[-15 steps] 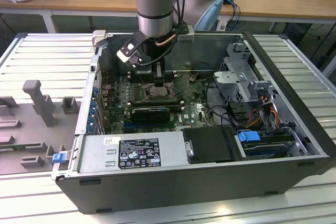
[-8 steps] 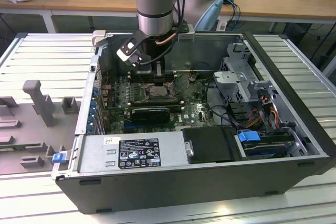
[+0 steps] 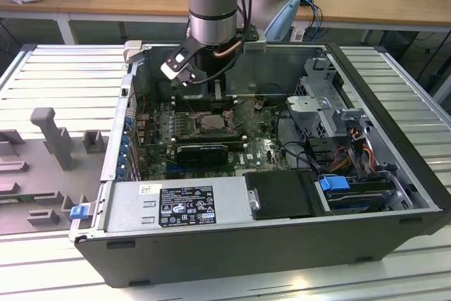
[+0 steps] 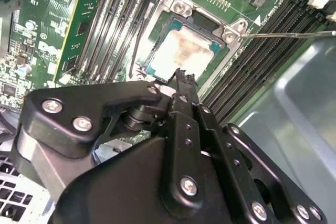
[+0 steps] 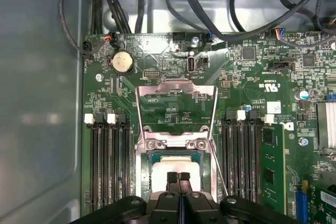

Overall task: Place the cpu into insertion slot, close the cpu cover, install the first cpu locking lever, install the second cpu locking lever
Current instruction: 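Close the cpu cover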

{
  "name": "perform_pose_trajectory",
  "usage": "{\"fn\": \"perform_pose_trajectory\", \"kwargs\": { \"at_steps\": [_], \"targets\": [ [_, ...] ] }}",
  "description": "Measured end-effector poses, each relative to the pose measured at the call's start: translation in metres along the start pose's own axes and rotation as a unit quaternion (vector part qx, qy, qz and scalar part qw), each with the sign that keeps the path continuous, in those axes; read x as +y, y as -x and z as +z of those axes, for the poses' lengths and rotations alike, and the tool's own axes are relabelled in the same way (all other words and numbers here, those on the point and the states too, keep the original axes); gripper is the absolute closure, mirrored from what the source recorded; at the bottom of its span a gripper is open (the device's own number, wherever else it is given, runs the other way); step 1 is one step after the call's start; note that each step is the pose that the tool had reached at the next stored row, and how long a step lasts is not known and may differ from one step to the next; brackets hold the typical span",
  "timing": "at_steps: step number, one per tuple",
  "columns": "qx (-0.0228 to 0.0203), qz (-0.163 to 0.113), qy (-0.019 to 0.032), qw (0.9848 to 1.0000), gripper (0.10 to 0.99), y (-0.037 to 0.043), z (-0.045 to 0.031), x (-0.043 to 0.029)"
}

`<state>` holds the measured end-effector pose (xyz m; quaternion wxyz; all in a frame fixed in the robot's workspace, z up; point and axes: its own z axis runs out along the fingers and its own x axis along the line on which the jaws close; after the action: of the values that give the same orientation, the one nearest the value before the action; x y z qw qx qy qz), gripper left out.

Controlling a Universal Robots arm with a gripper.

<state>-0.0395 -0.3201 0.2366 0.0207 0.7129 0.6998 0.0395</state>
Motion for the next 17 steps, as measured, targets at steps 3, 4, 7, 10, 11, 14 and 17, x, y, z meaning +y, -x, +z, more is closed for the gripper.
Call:
{"fn": "perform_pose_trajectory", "kwargs": {
  "at_steps": [3,4,7,10,11,14,17],
  "targets": [
    [0.0,0.0,0.0,1.0,0.98,0.0,-0.001,0.0011],
    [0.0,0.0,0.0,1.0,0.98,-0.0001,-0.0009,0.0023],
    [-0.0001,0.0,0.0,1.0,0.98,-0.0001,-0.0018,0.0028],
    [0.0,0.0,0.0,1.0,0.98,-0.0003,-0.0094,0.0035],
    [0.0,0.0,0.0,1.0,0.98,-0.0004,-0.0108,0.0036],
    [0.0,0.0,0.0,1.0,0.98,-0.0004,-0.0117,0.0058],
    [0.0,0.0,0.0,1.0,0.98,-0.0005,-0.0114,0.0093]
  ]
}}
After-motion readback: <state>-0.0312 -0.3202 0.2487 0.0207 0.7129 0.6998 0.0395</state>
